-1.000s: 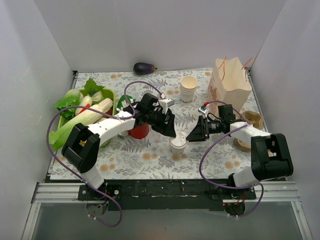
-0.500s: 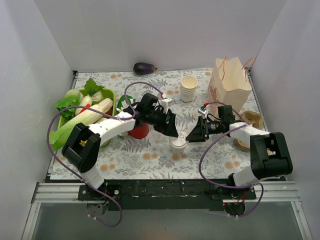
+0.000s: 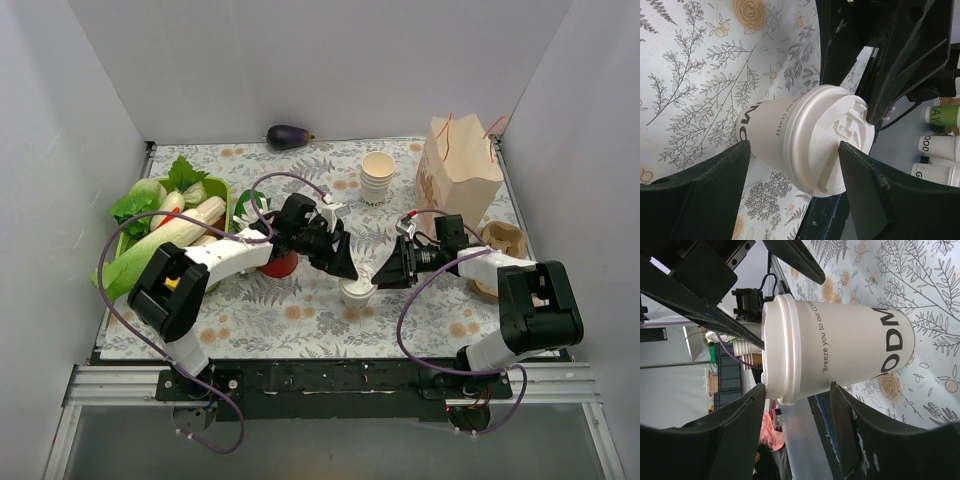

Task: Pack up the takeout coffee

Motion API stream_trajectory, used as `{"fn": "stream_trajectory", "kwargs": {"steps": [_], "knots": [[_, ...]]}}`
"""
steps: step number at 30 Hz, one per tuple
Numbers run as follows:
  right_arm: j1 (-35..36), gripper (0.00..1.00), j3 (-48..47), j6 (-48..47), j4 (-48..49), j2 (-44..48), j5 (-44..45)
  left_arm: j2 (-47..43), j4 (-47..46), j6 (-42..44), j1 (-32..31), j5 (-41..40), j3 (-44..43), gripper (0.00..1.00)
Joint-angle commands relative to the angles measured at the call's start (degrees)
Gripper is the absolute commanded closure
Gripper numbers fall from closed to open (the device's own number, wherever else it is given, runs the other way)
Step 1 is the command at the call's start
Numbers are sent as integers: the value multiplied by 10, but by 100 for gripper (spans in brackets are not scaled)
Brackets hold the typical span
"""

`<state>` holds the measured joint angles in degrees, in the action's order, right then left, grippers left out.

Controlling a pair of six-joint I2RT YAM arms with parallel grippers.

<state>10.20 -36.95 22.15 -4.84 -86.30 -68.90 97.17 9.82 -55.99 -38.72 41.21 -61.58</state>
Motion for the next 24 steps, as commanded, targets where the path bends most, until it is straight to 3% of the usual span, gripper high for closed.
{"fn": "stream_trajectory", "kwargs": {"steps": [1, 17, 24], "knots": [[0, 40, 11, -12, -7, -13, 27, -11, -42, -14, 1, 27, 29, 30], [-9, 57, 14, -33, -22, -27, 47, -5, -84, -29, 1, 31, 50, 31], [-9, 57, 17, -42, -35, -32, 69, -4, -159, -67, 14, 33, 100, 31]]}}
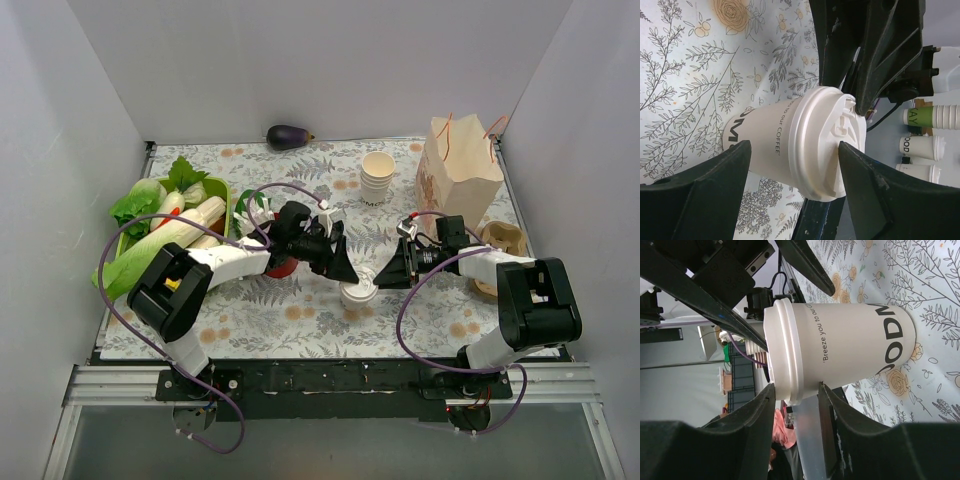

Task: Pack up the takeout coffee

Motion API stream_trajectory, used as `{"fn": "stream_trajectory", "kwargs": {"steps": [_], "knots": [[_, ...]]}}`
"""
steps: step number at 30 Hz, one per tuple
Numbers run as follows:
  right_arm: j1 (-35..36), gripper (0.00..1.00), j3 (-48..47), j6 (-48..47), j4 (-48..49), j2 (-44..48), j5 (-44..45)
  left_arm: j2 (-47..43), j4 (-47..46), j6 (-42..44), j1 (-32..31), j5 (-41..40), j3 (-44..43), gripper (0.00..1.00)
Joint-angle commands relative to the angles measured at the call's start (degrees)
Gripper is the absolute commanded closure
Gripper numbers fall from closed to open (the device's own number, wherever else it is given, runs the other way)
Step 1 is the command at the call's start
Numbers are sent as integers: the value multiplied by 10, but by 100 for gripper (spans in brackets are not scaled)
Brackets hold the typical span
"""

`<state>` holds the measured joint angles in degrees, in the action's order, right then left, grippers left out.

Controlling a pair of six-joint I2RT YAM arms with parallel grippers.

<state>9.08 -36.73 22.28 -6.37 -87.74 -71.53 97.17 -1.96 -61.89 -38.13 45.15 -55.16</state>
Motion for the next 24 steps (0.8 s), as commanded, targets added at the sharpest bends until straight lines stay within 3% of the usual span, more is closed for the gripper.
{"fn": "stream_trajectory", "kwargs": {"steps": [1, 8, 13, 20, 21, 24], "knots": [[2, 57, 17, -46, -20, -18, 97, -2, -49, -9, 8, -6, 38, 31], [2, 58, 13, -52, -34, -28, 110, -3, -68, -1, 8, -4, 37, 31], [2, 57, -6, -56, -33, -22, 95, -36, -58, 14, 8, 6, 16, 23], [2, 43, -40, -70, -54, 2, 59, -86, -29, 25, 8, -1, -17, 12], [3, 41, -42, -70, -55, 7, 55, -88, -25, 25, 8, -1, -21, 2], [2, 35, -49, -70, -56, 18, 49, -88, 8, 31, 8, -10, -44, 2]]}}
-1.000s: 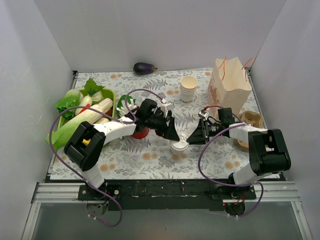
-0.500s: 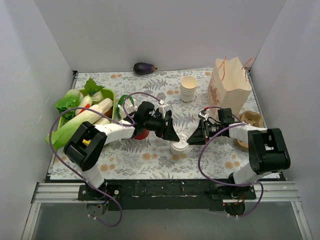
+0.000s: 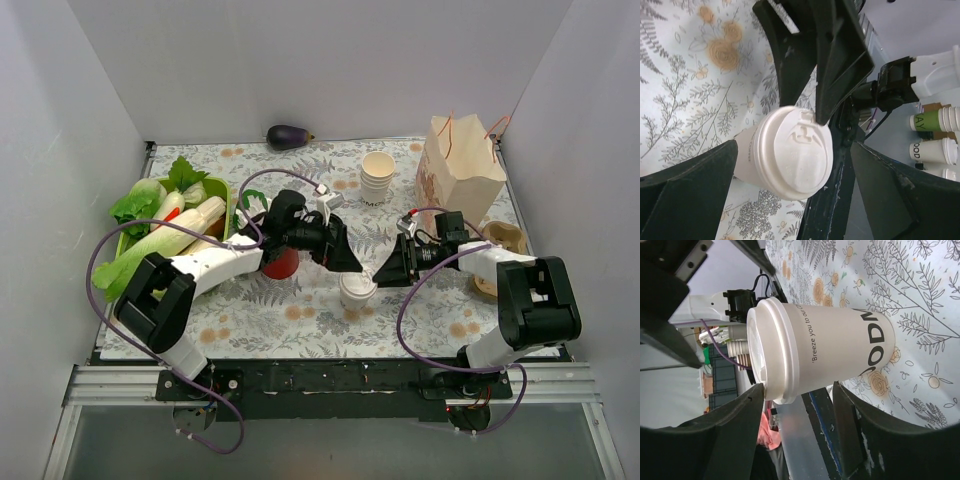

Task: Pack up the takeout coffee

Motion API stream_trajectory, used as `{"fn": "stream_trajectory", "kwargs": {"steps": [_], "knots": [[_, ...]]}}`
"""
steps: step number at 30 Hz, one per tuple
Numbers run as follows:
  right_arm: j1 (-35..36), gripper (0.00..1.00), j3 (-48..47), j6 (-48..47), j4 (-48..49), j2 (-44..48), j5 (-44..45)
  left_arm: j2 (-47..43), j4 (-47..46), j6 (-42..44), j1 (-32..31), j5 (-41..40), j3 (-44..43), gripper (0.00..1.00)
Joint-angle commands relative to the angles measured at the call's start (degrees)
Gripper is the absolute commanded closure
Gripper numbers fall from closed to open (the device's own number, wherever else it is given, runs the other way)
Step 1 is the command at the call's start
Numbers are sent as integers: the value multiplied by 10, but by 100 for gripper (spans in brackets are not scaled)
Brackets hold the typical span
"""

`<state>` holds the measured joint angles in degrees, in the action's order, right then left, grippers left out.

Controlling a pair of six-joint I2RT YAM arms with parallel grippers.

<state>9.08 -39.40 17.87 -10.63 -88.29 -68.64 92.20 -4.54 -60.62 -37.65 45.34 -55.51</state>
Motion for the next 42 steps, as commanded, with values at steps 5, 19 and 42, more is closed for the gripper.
{"fn": "stream_trajectory", "kwargs": {"steps": [5, 19, 42], "knots": [[3, 28, -23, -23, -11, 35, 19, -45, 108, 24, 3, -52, -65, 2], [3, 22, -30, -47, -30, 31, 25, -181, 170, -12, 3, -76, 35, 6], [19, 20, -60, -52, -31, -20, 2, -110, -55, -174, -1, -68, 144, 30]]}}
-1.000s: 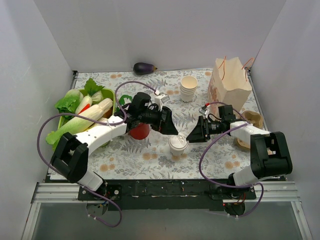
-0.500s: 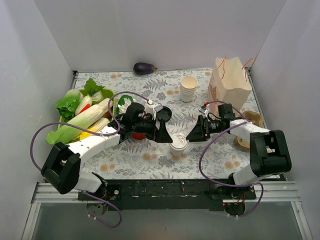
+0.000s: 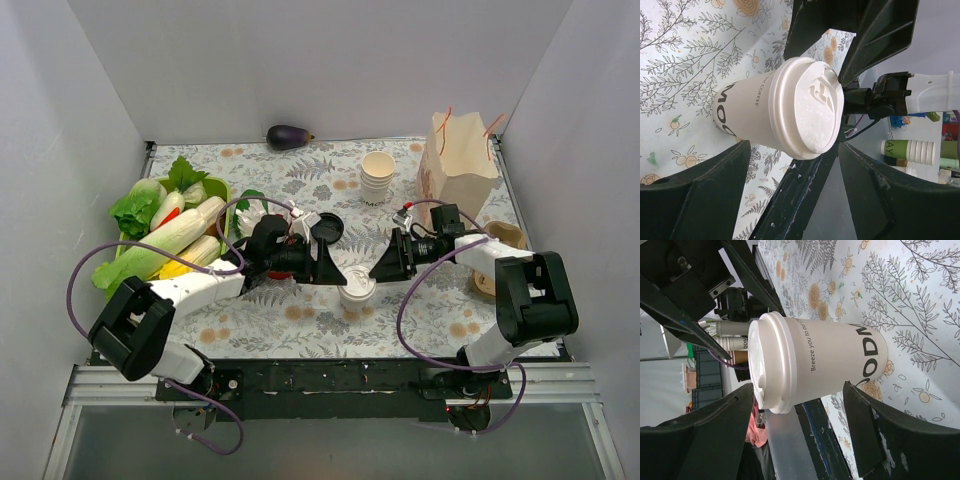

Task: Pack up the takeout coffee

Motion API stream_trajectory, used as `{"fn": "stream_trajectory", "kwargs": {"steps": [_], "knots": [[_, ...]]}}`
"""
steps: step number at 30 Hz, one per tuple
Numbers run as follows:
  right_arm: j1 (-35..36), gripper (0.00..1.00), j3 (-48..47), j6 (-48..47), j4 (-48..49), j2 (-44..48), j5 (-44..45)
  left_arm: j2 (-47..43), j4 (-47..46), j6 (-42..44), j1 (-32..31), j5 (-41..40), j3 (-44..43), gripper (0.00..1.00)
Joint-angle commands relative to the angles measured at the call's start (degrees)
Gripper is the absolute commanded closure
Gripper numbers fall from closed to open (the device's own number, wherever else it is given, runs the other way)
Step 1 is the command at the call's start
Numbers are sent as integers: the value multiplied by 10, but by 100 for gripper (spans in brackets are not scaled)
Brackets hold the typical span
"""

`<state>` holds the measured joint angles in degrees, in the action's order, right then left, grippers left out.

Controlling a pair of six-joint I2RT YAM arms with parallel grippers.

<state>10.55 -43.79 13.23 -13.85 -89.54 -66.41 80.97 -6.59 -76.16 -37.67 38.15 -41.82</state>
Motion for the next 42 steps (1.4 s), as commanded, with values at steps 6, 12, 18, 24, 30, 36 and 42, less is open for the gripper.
{"fn": "stream_trajectory", "kwargs": {"steps": [6, 12, 18, 24, 30, 36, 42], "knots": [[11, 20, -7, 3, 13, -8, -21, 28, -43, -28, -1, -3, 3, 31], [12, 20, 0, 2, 15, -11, -21, 39, -38, -25, -1, -7, 2, 35], [12, 23, 5, -4, 13, -17, -19, 52, -62, -26, 1, 4, 19, 36], [12, 25, 10, -22, -5, -25, -6, 64, -119, -7, 1, 10, 48, 37], [12, 27, 5, -32, -18, -37, 15, 83, -149, -2, 1, 25, 51, 36], [12, 30, 7, -19, -17, -54, 25, 107, -177, -34, 14, 47, 58, 37], [12, 31, -2, -15, -12, -49, 15, 102, -185, -24, 21, 80, 41, 32]]}}
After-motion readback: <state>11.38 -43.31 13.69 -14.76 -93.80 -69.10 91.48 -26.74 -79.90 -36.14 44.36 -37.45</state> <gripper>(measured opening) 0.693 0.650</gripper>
